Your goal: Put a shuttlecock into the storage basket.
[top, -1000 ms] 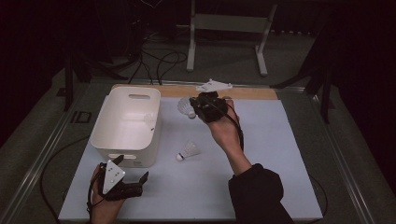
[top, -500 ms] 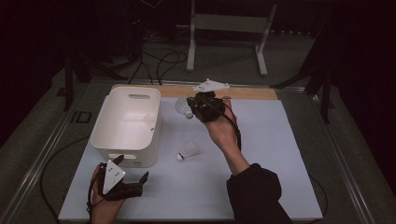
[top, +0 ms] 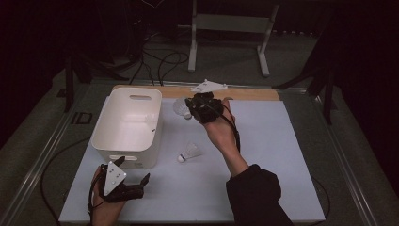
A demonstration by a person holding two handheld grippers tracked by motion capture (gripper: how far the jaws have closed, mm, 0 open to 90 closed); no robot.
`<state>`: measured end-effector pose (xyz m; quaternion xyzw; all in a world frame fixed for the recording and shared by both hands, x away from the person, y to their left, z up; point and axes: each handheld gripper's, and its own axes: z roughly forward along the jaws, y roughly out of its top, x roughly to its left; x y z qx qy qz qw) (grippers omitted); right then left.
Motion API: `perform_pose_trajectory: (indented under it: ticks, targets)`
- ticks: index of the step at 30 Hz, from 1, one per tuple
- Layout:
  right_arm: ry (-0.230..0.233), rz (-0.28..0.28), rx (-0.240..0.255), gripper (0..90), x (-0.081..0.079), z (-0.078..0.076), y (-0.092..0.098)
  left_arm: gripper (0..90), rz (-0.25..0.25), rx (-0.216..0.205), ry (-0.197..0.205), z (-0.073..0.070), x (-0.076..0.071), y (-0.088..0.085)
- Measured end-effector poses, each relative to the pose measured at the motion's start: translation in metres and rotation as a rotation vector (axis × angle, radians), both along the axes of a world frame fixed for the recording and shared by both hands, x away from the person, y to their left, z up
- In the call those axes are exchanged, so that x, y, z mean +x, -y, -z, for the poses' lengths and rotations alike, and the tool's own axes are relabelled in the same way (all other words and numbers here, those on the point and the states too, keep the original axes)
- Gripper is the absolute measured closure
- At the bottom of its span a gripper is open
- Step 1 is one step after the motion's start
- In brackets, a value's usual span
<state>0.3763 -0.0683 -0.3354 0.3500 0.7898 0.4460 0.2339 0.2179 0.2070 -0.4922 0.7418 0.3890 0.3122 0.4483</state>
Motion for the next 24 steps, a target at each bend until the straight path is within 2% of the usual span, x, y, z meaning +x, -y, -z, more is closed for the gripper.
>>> perform_pose_trajectory:
  ticks: [24]
  targets:
    - [0.001, -0.006, -0.003, 88.6, 0.0048, 0.0029, -0.0090, 0.7, 0.000, 0.000, -0.001, 0.0000, -0.0001, 0.0001]
